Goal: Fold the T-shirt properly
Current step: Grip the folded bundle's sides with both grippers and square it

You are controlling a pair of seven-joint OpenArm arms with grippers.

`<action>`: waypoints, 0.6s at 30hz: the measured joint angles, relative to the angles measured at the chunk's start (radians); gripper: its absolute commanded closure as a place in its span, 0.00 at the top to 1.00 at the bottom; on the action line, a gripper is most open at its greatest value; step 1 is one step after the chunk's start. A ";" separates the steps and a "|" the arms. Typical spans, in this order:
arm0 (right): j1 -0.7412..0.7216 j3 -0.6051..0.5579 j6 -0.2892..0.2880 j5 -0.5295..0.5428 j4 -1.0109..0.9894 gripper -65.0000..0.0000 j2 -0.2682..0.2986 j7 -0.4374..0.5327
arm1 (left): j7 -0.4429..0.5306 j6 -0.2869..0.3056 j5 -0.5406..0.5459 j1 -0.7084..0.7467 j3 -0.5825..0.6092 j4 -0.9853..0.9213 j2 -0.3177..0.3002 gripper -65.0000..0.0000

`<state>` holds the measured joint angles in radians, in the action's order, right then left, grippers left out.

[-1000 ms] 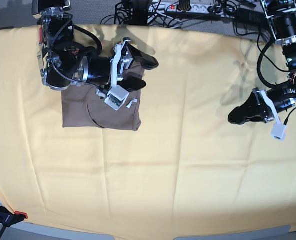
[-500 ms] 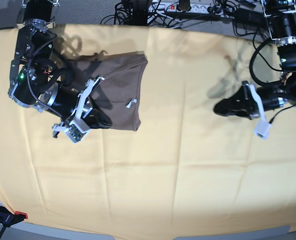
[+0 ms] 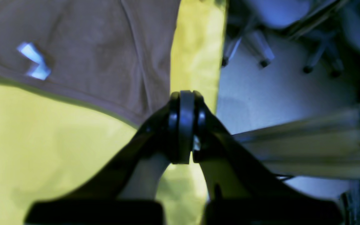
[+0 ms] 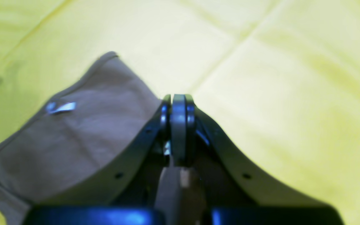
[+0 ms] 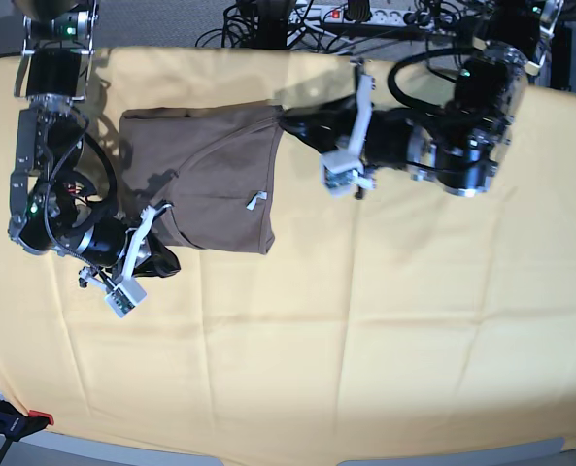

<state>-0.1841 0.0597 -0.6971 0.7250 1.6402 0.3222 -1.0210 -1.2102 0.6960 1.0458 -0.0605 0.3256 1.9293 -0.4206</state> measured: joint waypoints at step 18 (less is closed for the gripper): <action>-0.079 -0.196 0.000 -0.123 -0.224 0.00 0.105 0.019 | 0.272 -0.033 -0.557 0.024 0.219 -0.114 0.188 0.00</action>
<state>-0.2634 -0.1360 -0.6968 0.6022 1.4158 0.4271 -1.0019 -0.9382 0.6632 0.4892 -0.0360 0.5449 1.8153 -0.2321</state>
